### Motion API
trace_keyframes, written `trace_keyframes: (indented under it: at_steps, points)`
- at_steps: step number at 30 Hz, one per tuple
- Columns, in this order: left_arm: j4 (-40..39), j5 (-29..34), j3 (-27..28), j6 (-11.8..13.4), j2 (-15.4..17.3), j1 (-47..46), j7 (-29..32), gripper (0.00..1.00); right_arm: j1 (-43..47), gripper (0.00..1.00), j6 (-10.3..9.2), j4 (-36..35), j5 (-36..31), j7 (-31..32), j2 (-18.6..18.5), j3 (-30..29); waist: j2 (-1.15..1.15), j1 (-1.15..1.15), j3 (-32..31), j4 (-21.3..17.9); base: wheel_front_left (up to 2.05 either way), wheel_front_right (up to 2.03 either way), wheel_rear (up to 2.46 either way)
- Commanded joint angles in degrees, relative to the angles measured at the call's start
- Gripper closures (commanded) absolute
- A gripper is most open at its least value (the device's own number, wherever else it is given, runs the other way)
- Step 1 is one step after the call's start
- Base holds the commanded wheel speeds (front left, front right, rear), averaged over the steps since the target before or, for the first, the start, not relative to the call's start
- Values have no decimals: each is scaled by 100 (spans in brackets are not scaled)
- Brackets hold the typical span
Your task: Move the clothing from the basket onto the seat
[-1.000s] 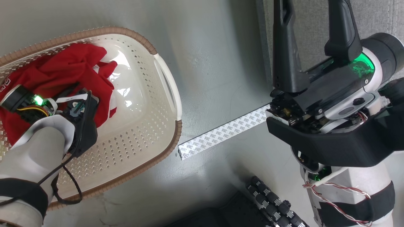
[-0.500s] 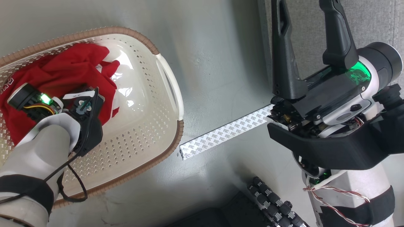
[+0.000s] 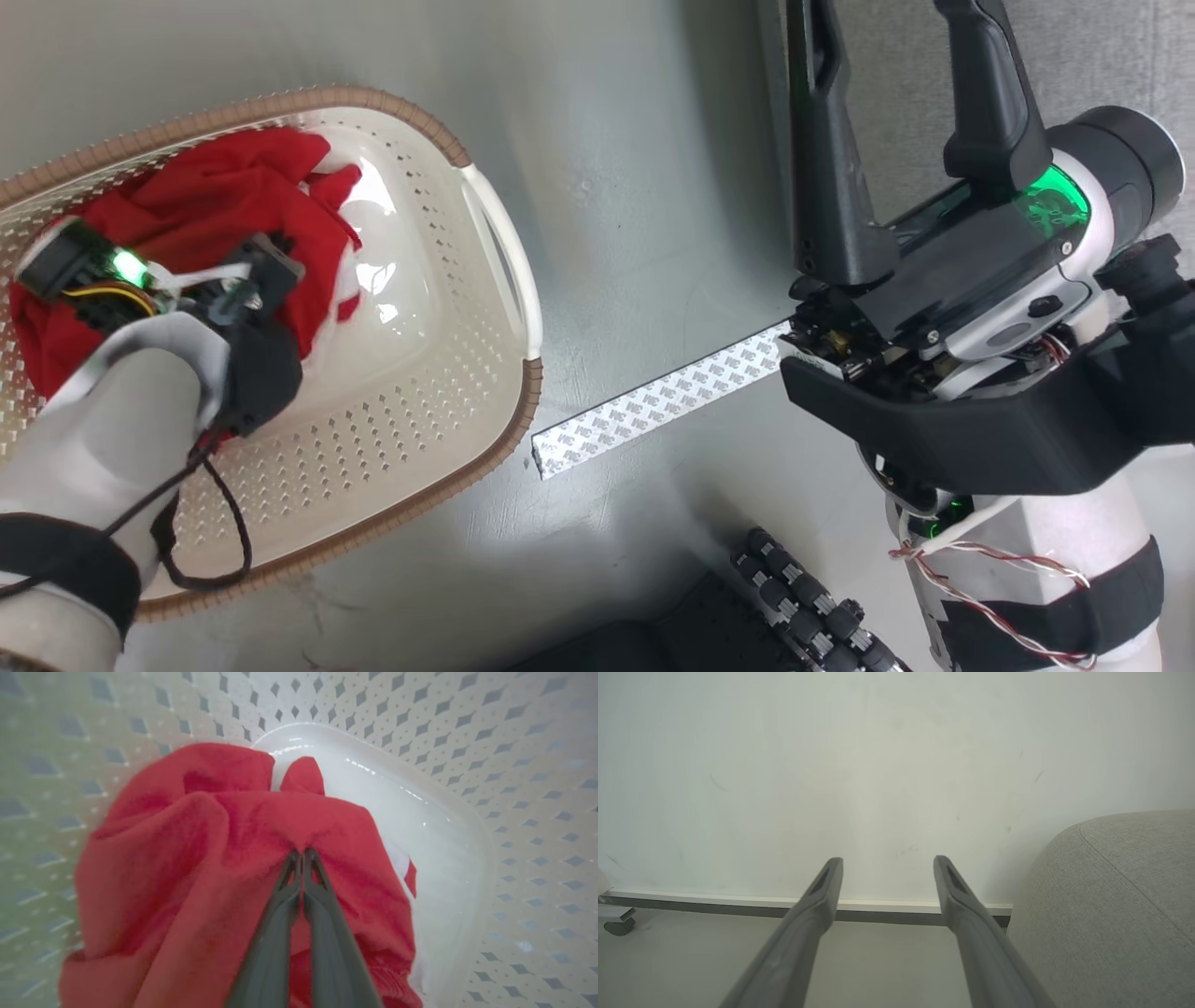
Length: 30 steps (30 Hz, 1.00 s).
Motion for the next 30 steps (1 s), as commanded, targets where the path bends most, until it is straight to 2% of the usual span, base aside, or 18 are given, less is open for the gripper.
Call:
trace_keyframes:
  at_steps: [1, 6, 14, 20, 30]
  points:
    - [-108, -84, 76, 69, 92, 135, -18, 100, -100, 0, 0, 19, 52, -5, 13, 1, 0, 0, -46, -30, 0, 0, 0]
    - [-746, -525, 486, 238, 347, 546, -19, 100, -177, 0, 0, 154, 137, -5, 67, 78, 0, 0, -301, -108, 0, 0, 0]
    - [-2031, -1069, 1068, 493, 499, 1724, -19, 100, 141, 0, 0, 495, 165, -5, -10, 85, 0, 0, -1234, 162, 0, 0, 0]
    - [-3014, -1252, 1521, 653, 474, 2700, -19, 100, 453, 0, 0, 723, 246, -5, -180, 130, 0, 0, -2161, 408, 0, 0, 0]
    - [-4452, -1374, 2429, 794, 228, 3997, -21, 100, 953, 0, 0, 1193, 443, -5, -421, 370, 0, 0, -3394, 705, 0, 0, 0]
